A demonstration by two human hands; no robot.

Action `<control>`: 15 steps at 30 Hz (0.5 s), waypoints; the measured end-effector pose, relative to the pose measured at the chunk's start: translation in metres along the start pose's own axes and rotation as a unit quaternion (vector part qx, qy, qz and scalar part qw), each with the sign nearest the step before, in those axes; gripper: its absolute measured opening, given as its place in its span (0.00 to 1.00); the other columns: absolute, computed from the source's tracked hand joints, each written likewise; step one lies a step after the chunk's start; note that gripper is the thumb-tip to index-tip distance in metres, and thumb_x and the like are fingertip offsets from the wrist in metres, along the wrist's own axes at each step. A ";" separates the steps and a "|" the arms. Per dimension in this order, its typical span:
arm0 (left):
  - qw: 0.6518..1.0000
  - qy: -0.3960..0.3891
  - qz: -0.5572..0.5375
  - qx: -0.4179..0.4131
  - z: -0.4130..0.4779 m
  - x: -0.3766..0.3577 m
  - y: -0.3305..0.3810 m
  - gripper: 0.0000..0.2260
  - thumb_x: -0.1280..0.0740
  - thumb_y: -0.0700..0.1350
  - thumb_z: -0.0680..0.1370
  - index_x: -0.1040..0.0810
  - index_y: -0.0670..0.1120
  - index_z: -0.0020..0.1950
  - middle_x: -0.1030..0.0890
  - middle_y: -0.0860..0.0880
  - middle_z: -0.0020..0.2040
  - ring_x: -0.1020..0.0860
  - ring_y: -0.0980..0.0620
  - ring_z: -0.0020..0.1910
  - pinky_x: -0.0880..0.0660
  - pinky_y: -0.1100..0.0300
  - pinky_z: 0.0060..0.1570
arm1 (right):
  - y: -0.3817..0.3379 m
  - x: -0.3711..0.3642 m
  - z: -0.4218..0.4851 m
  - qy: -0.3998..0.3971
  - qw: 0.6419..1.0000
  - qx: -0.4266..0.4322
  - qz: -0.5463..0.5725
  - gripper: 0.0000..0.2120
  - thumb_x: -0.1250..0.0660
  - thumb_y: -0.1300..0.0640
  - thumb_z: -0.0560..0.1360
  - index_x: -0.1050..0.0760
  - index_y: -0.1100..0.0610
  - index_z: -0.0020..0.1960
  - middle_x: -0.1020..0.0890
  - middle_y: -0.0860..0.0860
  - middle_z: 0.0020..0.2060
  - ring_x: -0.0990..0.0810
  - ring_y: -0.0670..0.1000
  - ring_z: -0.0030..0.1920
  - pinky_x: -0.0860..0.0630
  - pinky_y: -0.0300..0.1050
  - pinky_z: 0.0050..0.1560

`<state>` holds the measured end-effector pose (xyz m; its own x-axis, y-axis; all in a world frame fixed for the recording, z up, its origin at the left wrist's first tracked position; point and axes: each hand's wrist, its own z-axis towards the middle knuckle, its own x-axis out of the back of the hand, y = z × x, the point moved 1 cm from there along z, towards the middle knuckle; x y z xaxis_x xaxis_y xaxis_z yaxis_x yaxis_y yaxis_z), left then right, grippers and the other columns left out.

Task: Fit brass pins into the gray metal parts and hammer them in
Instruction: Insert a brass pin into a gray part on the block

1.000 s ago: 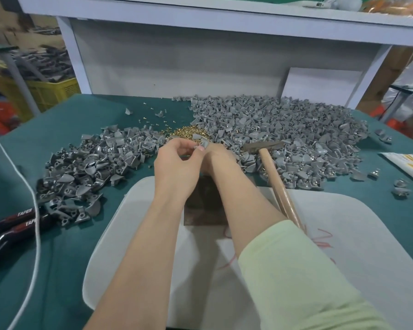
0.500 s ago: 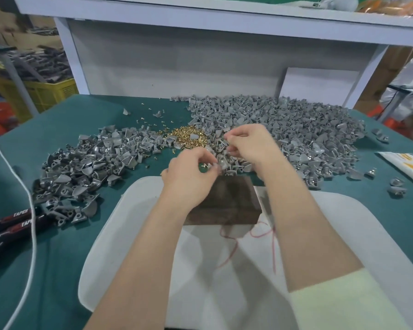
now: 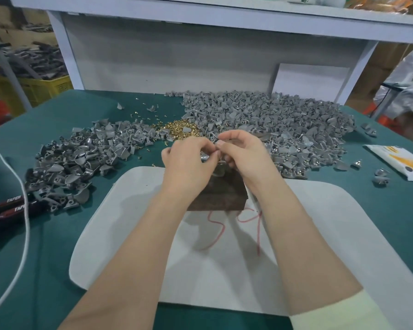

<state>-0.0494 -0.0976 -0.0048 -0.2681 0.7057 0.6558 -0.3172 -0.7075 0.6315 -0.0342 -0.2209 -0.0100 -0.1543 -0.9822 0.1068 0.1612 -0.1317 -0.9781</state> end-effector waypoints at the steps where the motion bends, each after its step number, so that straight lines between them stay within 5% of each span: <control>1: 1.000 0.015 0.017 -0.005 0.001 -0.002 -0.001 0.04 0.34 0.50 0.77 0.21 0.55 0.44 0.19 0.55 0.50 0.25 0.51 0.56 0.40 0.55 0.56 | 0.001 -0.001 0.000 0.004 1.000 -0.003 -0.002 0.08 0.33 0.64 0.73 0.24 0.52 0.42 0.21 0.48 0.32 0.29 0.44 0.28 0.34 0.36 0.31; 7: 0.993 0.063 0.090 -0.036 0.001 -0.009 -0.003 0.06 0.37 0.50 0.77 0.20 0.53 0.45 0.20 0.55 0.49 0.26 0.50 0.55 0.45 0.56 0.52 | -0.001 0.001 0.001 0.005 0.999 -0.009 -0.035 0.06 0.31 0.62 0.72 0.22 0.51 0.40 0.21 0.48 0.31 0.28 0.45 0.28 0.32 0.40 0.32; 15: 0.992 0.065 0.097 -0.043 0.000 -0.008 -0.004 0.04 0.35 0.47 0.76 0.21 0.52 0.47 0.20 0.55 0.50 0.27 0.50 0.56 0.47 0.57 0.52 | -0.005 0.001 -0.004 -0.033 0.998 -0.040 -0.035 0.06 0.33 0.65 0.74 0.19 0.58 0.44 0.17 0.57 0.40 0.19 0.53 0.39 0.22 0.49 0.48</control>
<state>-0.0459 -0.1003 -0.0128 -0.4449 0.5601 0.6988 -0.3242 -0.8281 0.4573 -0.0385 -0.2206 -0.0060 -0.0967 -0.9780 0.1846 0.0744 -0.1920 -0.9786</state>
